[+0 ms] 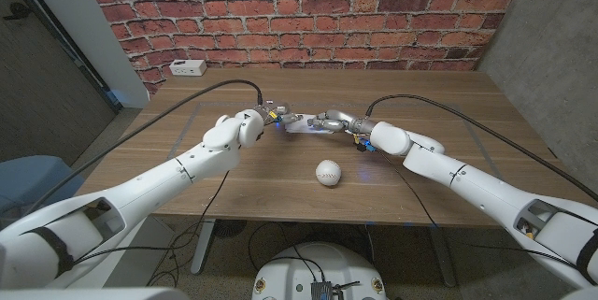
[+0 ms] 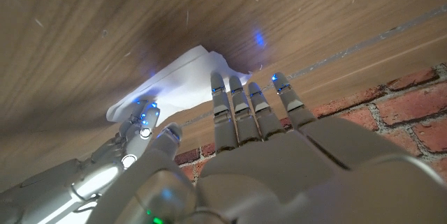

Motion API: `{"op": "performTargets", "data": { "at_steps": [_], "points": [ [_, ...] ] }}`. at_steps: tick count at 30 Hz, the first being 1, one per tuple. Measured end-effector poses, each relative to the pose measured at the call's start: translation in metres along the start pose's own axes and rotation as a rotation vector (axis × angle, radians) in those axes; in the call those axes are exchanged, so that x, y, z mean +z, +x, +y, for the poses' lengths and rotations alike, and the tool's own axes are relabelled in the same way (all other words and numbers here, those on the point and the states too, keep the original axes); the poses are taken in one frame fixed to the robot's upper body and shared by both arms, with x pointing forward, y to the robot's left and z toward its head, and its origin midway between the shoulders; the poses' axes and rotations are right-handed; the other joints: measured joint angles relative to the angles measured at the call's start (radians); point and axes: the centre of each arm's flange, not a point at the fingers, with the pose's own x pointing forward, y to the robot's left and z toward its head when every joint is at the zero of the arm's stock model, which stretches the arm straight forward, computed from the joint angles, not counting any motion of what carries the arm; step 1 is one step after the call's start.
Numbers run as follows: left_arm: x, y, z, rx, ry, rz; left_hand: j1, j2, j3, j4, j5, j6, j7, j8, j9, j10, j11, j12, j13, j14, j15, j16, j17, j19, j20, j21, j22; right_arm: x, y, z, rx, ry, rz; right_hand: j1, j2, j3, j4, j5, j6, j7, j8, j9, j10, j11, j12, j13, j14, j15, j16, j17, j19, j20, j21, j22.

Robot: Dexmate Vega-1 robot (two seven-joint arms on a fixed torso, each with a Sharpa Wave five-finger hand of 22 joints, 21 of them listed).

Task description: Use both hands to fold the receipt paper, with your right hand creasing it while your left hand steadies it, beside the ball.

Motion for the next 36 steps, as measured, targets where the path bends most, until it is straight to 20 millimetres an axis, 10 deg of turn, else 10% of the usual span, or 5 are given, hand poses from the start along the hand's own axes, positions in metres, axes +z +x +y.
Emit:
{"op": "performTargets", "data": {
  "at_steps": [12,27,36],
  "points": [
    [0.009,0.009,-0.007,-0.086,0.011,-0.012,-0.021,-0.008,-0.012,0.031,0.004,-0.020,-0.004,-0.007,-0.007,-0.012,-0.010,-0.009,-0.005,-0.014,0.000,0.008,-0.005,-0.008,0.002,-0.007,-0.005,-0.002,-0.004,-0.002,-0.007,0.019,-0.010,0.002,0.002,0.016,-0.016,0.000,0.000,0.000,0.000,0.000,0.005,-0.006,0.000,0.000,0.006,0.006,-0.003,-0.005,0.000,0.000,0.004,0.001],
    [0.014,0.012,-0.009,-0.096,-0.002,-0.042,-0.021,-0.008,-0.005,0.047,0.013,-0.052,-0.045,-0.010,-0.007,-0.015,0.015,-0.009,-0.005,0.044,0.026,0.024,-0.004,-0.001,0.024,-0.012,-0.005,-0.005,-0.012,-0.012,-0.117,0.088,-0.077,0.138,0.044,0.099,-0.112,0.000,0.140,-0.018,0.030,0.000,0.090,-0.036,0.012,0.000,0.050,-0.046,0.020,0.016,0.029,0.000,0.010,0.007],
    [0.016,0.004,-0.009,-0.024,-0.021,-0.101,-0.021,-0.008,0.012,0.050,0.015,-0.008,-0.032,0.010,-0.003,0.002,0.035,-0.003,-0.005,0.064,0.034,0.027,-0.002,-0.010,0.036,-0.024,-0.005,0.004,-0.014,-0.024,-0.254,0.036,-0.150,0.155,0.036,0.097,-0.107,-0.008,0.233,-0.010,0.044,0.000,0.105,-0.032,0.012,0.000,0.007,-0.064,0.020,0.035,0.011,-0.018,0.002,0.007]
  ]
}}
